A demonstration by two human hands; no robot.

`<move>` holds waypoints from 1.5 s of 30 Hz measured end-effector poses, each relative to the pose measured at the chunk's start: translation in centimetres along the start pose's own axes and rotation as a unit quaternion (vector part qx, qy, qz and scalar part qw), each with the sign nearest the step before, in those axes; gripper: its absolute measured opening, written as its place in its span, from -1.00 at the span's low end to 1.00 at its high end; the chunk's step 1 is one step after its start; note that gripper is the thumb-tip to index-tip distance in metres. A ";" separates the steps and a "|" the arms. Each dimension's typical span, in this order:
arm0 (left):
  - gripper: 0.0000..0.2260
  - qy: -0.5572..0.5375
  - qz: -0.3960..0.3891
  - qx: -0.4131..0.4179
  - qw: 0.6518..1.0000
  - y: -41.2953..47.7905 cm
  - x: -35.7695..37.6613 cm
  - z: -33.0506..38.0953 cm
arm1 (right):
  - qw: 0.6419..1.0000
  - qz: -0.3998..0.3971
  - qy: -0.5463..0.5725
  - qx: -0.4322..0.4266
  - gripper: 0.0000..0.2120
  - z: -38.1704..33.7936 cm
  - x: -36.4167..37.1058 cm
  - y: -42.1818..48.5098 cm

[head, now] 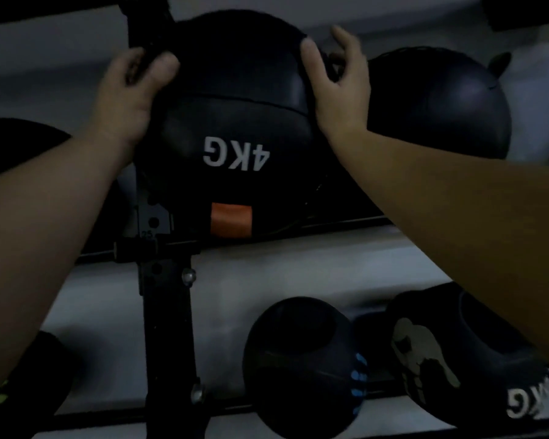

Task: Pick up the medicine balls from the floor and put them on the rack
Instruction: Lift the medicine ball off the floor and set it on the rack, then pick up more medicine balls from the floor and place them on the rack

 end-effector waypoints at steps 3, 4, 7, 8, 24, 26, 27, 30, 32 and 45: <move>0.16 0.227 0.022 0.041 0.973 -4.1 1.8 0.9 | 0.979 -0.044 -0.201 0.001 -0.43 1.3 1.0 3.3; 0.22 0.273 0.021 0.057 0.960 -5.6 2.8 1.7 | 0.963 -0.064 -0.261 0.024 -0.47 2.0 1.1 4.0; 0.24 0.313 0.029 0.035 0.949 -6.3 5.2 2.5 | 0.942 -0.092 -0.321 0.038 -0.60 3.4 1.1 3.6; 0.22 0.318 0.021 0.012 0.948 -5.4 5.7 2.5 | 0.941 -0.101 -0.323 0.030 -0.61 3.6 1.2 2.9; -0.37 0.379 -0.044 -0.103 0.919 -9.0 9.6 2.0 | 0.892 -0.287 -0.348 0.018 -0.47 1.6 -6.6 -6.5; -0.38 0.372 -0.047 -0.107 0.921 -12.8 10.2 3.1 | 0.888 -0.296 -0.351 0.038 -0.48 1.6 -10.2 -7.9; -0.37 0.373 -0.056 -0.113 0.919 -14.8 10.8 4.0 | 0.886 -0.301 -0.350 0.050 -0.48 1.5 -12.1 -8.7; -0.36 0.383 -0.100 -0.130 0.909 -20.9 13.6 7.5 | 0.877 -0.323 -0.346 0.082 -0.47 1.1 -18.5 -11.3; -0.39 0.393 -0.155 -0.154 0.893 -24.9 16.3 10.8 | 0.866 -0.340 -0.354 0.098 -0.46 0.7 -23.3 -13.0; -0.38 0.424 -0.286 -0.280 0.812 -48.5 28.1 27.5 | 0.788 -0.429 -0.379 0.227 -0.46 -0.9 -55.2 -23.7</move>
Point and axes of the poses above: each hand's wrist, its own y-axis towards the middle knuckle, its own x-axis out of the palm, z = x × y, the point moved 4 cm from there along y, towards the middle knuckle, and after that the axes turned 3 degrees about y, right-handed, at the moved point
